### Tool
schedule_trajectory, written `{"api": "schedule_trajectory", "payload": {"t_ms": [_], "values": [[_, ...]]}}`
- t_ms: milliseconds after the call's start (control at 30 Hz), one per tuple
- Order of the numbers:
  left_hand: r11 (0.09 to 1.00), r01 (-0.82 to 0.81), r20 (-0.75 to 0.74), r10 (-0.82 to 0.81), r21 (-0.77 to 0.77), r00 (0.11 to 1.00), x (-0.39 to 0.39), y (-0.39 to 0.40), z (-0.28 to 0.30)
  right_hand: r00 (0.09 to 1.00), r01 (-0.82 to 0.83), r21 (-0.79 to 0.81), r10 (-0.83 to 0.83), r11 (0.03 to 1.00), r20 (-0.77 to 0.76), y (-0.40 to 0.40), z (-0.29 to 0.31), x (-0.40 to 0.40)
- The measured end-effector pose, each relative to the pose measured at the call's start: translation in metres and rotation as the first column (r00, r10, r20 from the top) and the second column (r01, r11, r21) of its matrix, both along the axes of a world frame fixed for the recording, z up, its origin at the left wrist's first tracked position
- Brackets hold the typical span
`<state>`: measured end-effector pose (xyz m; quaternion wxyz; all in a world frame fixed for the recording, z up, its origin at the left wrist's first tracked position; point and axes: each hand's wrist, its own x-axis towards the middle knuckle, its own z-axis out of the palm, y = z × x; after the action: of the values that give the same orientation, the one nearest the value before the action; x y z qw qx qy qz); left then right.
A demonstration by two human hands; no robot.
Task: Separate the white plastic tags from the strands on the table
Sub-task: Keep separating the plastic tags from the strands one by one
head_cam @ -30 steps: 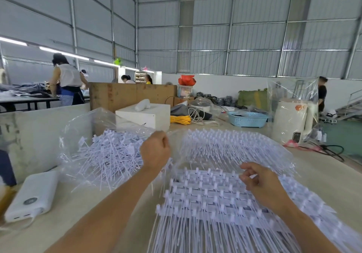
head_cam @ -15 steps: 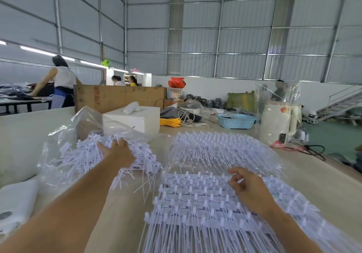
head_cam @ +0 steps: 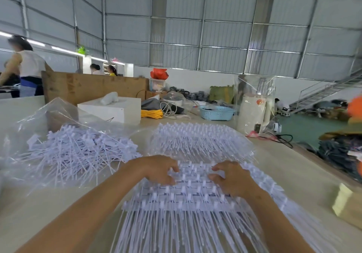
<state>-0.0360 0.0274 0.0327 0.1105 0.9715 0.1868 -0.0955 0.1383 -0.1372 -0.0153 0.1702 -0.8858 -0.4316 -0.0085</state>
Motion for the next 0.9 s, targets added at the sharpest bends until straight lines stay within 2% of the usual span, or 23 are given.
{"api": "schedule_trajectory", "payload": {"t_ms": [67,100,233,400,467,567,633,767,900], "values": [[1.0,-0.018,-0.062,0.019,0.008,0.998,0.007,0.006,-0.007,0.993,-0.015,-0.029,0.011,0.999,-0.118,-0.007,0.0,0.004],[1.0,-0.025,-0.04,0.025,-0.003,0.999,0.009,0.01,-0.008,0.993,-0.025,-0.031,0.021,0.999,-0.112,-0.009,0.0,0.006],[0.996,-0.077,0.113,0.072,0.038,0.991,0.017,0.024,-0.012,1.0,-0.001,0.002,0.001,1.0,-0.017,-0.012,0.0,0.01],[0.992,-0.124,0.229,0.112,0.036,0.967,0.014,0.032,-0.006,0.991,0.045,0.004,-0.045,0.999,0.125,-0.01,0.001,0.006],[0.993,-0.115,0.167,0.111,0.015,0.98,0.01,0.033,-0.003,0.991,0.032,0.031,-0.036,0.999,0.131,-0.01,0.0,0.007],[0.992,-0.125,-0.082,0.124,-0.008,0.989,0.008,0.025,-0.001,0.999,-0.032,-0.017,0.032,0.999,-0.006,-0.011,0.001,0.007],[0.989,-0.147,-0.157,0.142,-0.02,0.977,0.008,0.02,-0.002,0.994,-0.059,-0.058,0.053,0.997,-0.091,-0.012,0.003,0.006],[0.993,-0.118,-0.176,0.111,-0.03,0.978,0.009,0.017,-0.002,0.994,-0.079,-0.127,0.069,0.989,-0.08,-0.012,0.015,0.0],[0.987,-0.157,-0.095,0.16,0.036,0.983,0.005,0.016,0.01,0.976,-0.181,-0.125,0.162,0.976,-0.149,-0.012,0.045,-0.027]]}}
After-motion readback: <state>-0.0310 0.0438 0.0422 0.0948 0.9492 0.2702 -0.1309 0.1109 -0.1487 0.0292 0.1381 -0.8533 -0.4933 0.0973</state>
